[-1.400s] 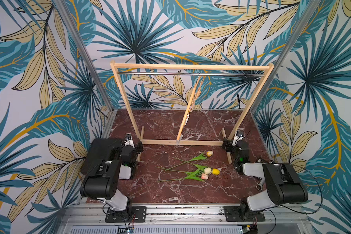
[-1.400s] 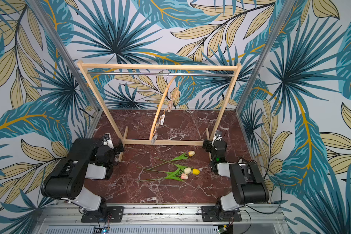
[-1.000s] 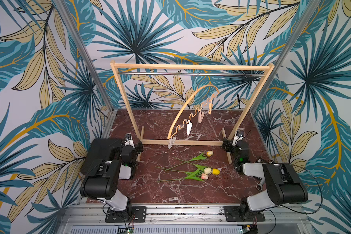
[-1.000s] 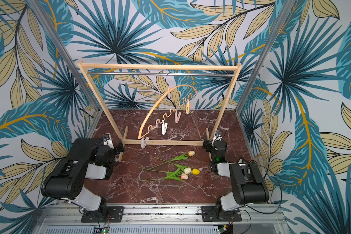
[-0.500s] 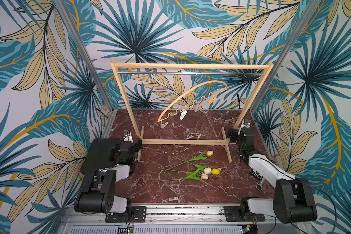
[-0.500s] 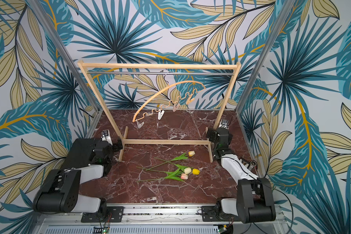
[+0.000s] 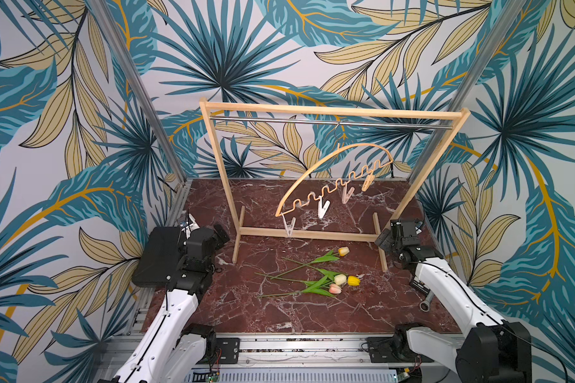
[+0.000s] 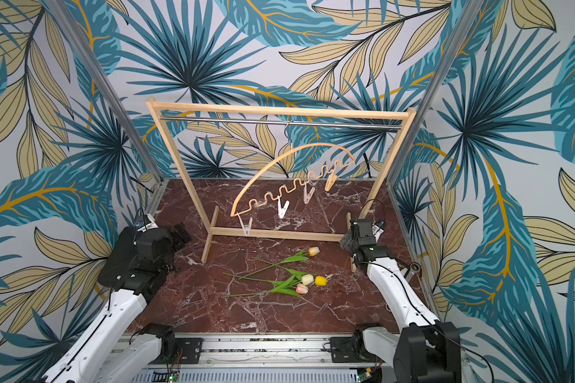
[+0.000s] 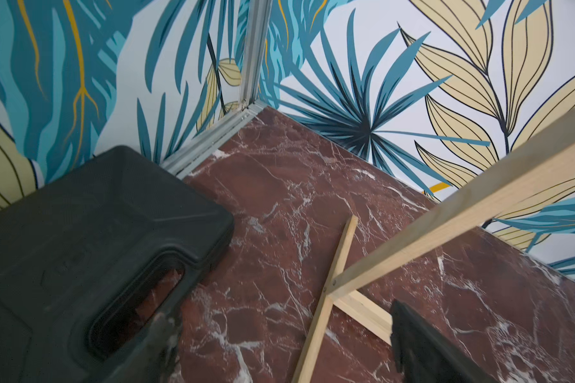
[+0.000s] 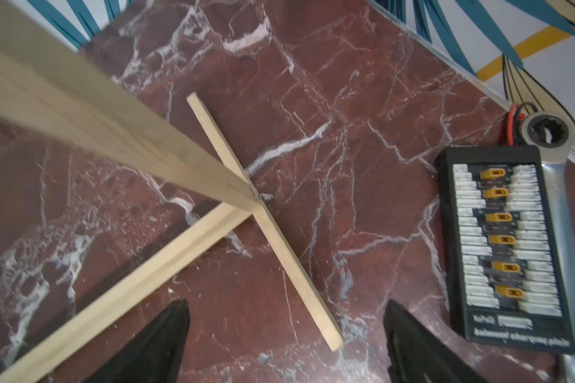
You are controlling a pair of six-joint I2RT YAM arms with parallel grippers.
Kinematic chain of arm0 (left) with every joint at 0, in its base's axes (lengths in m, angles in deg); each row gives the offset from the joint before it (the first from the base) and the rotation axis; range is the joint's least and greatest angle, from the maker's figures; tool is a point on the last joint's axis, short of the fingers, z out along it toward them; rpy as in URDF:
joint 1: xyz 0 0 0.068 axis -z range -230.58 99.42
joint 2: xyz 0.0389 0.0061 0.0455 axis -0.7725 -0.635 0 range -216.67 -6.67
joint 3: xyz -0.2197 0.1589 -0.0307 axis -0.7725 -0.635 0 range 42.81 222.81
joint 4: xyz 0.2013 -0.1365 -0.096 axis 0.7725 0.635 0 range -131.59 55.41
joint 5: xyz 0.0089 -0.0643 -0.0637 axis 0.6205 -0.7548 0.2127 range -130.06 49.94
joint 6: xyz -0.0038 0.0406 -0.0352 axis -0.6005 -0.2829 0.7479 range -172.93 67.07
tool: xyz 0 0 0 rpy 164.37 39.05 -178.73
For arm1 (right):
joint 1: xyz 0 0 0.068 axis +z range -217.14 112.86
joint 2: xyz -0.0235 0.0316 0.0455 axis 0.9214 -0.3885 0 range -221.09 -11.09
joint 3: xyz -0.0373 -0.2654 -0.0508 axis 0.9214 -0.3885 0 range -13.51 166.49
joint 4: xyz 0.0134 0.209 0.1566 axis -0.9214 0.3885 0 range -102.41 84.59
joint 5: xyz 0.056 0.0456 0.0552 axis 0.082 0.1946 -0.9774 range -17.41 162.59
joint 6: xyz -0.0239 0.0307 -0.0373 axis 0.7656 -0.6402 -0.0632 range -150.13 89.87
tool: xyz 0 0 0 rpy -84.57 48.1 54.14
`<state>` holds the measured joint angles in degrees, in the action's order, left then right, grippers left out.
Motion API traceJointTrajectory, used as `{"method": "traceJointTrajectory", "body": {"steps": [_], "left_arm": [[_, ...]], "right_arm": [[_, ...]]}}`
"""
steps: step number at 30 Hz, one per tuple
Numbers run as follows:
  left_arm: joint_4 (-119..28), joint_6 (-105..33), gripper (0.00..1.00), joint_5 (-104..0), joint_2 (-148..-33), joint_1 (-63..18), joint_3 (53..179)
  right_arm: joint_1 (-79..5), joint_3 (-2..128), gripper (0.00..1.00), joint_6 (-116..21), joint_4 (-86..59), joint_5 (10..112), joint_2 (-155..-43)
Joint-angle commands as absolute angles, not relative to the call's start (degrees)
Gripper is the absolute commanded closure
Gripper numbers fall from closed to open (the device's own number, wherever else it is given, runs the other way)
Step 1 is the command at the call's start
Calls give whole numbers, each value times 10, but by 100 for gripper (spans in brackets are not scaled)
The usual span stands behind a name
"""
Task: Dry the flowers on a clothes hanger
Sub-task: Move the clothesline to the center of the board.
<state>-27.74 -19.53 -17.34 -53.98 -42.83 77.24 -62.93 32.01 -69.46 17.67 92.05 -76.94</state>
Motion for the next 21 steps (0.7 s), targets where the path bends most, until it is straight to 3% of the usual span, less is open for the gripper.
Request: {"method": "traceJointTrajectory", "body": {"steps": [1, 4, 9, 13, 16, 21], "left_arm": [[-215, -146, 7, -215, -530, -421, 757], [-236, -131, 16, -232, -547, -396, 752], [-311, -116, 32, -279, -630, -362, 768], [-312, -115, 35, -287, -686, -349, 817], [-321, -130, 35, -292, -701, -345, 835], [-333, -155, 30, -300, -738, -345, 861]], "right_arm": [[-616, 344, 12, -674, 276, 901, -753], [-611, 347, 20, -668, 309, 903, -724], [-611, 355, 59, -682, 387, 941, -689], [-626, 384, 76, -679, 416, 965, -701], [-647, 412, 83, -671, 401, 960, -730], [-733, 439, 84, -668, 310, 867, -770]]}}
